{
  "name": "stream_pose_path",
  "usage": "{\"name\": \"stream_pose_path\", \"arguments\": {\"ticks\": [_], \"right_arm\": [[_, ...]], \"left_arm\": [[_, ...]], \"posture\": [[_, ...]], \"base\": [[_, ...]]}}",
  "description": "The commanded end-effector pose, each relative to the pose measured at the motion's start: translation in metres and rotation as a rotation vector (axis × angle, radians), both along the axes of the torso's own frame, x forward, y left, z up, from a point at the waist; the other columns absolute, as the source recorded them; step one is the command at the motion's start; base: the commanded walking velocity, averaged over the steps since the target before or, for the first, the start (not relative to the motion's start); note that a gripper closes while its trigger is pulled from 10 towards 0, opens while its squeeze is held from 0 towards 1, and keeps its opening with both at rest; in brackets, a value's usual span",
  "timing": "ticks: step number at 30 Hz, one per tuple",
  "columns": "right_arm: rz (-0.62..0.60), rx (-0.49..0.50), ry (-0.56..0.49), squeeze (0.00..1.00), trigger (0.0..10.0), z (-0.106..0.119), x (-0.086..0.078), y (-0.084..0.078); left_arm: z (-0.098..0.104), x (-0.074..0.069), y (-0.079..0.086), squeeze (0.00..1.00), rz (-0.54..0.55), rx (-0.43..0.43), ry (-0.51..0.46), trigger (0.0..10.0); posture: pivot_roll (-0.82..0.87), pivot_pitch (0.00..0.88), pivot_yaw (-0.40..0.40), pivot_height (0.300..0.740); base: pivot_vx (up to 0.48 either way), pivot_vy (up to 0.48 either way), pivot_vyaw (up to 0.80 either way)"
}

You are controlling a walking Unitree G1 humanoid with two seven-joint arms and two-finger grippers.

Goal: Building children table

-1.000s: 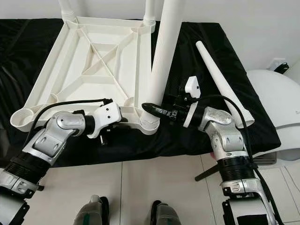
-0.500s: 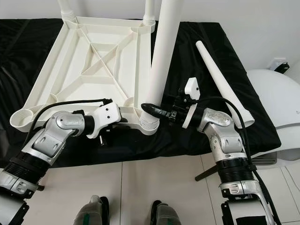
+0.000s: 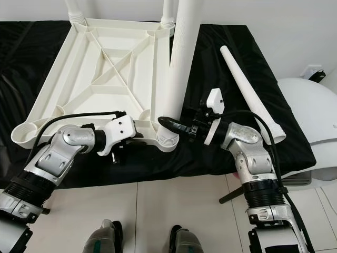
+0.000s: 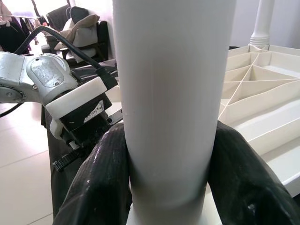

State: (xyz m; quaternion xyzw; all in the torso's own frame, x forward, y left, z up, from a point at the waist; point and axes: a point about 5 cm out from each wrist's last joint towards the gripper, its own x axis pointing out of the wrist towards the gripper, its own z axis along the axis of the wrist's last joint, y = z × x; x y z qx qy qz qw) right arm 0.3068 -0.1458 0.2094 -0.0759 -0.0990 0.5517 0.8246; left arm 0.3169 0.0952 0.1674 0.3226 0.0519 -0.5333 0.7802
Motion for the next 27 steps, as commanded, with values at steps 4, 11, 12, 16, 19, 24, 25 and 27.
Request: {"name": "stream_pose_path", "arguments": {"ticks": [4, 11, 12, 16, 19, 24, 25, 27], "right_arm": [[0.026, -0.067, 0.061, 0.00, 10.0, -0.020, -0.004, 0.009], [0.017, -0.070, 0.064, 0.00, 10.0, -0.022, -0.004, 0.008], [0.017, -0.070, 0.064, 0.00, 10.0, -0.022, -0.004, 0.008], [0.015, -0.077, 0.070, 0.00, 10.0, -0.025, -0.005, 0.009], [-0.015, -0.083, 0.082, 0.00, 10.0, -0.030, -0.002, 0.007], [-0.045, -0.086, 0.097, 0.00, 10.0, -0.033, 0.000, 0.007], [-0.053, -0.089, 0.105, 0.00, 10.0, -0.035, 0.001, 0.007], [-0.065, -0.093, 0.114, 0.00, 10.0, -0.036, 0.001, 0.007]], "left_arm": [[0.003, -0.005, -0.008, 0.00, -0.048, -0.001, -0.017, 10.0], [0.003, -0.004, -0.007, 0.00, -0.049, -0.001, -0.018, 10.0], [0.003, -0.004, -0.007, 0.00, -0.049, -0.001, -0.018, 10.0], [0.003, -0.004, -0.008, 0.00, -0.050, -0.001, -0.018, 10.0], [0.004, -0.005, -0.008, 0.00, -0.052, -0.001, -0.018, 10.0], [0.004, -0.005, -0.008, 0.00, -0.053, -0.001, -0.019, 10.0], [0.004, -0.005, -0.008, 0.00, -0.054, -0.002, -0.019, 10.0], [0.004, -0.005, -0.008, 0.00, -0.055, -0.002, -0.020, 10.0]], "posture": [[0.09, 0.194, 0.008, 0.740], [0.09, 0.192, 0.010, 0.740], [0.09, 0.192, 0.010, 0.740], [0.09, 0.190, 0.010, 0.740], [0.09, 0.189, 0.010, 0.740], [0.09, 0.187, 0.011, 0.740], [0.09, 0.187, 0.011, 0.740], [0.09, 0.187, 0.011, 0.740]], "base": [[0.000, 0.000, 0.00], [0.000, 0.000, 0.00], [0.000, 0.000, 0.00], [0.000, 0.000, 0.00], [0.000, 0.000, 0.00], [0.000, 0.000, 0.00], [0.000, 0.000, 0.00], [0.000, 0.000, 0.00]]}}
